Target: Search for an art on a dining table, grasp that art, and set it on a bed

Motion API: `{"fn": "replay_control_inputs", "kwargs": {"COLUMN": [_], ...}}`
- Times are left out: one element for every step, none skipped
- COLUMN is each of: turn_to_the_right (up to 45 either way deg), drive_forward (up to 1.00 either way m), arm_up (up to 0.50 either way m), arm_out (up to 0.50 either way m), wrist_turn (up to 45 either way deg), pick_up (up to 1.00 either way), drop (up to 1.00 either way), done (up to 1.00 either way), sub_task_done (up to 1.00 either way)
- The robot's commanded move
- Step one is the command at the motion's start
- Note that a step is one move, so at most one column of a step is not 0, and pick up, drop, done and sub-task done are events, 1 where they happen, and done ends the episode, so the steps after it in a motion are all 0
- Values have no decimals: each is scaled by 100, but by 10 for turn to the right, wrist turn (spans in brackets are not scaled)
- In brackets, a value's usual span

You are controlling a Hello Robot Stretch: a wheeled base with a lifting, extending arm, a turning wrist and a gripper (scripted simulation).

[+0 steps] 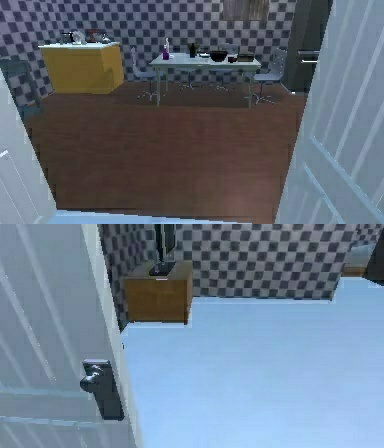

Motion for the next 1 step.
{"fn": "replay_control_inputs", "kwargs": {"turn_to_the_right": [0], "drive_forward": [100], "arm_up": [0], "arm_out": [0], "wrist_turn": [0], "pick_up": [0], "drop": [0], "done": [0], "sub_task_done": [0]}}
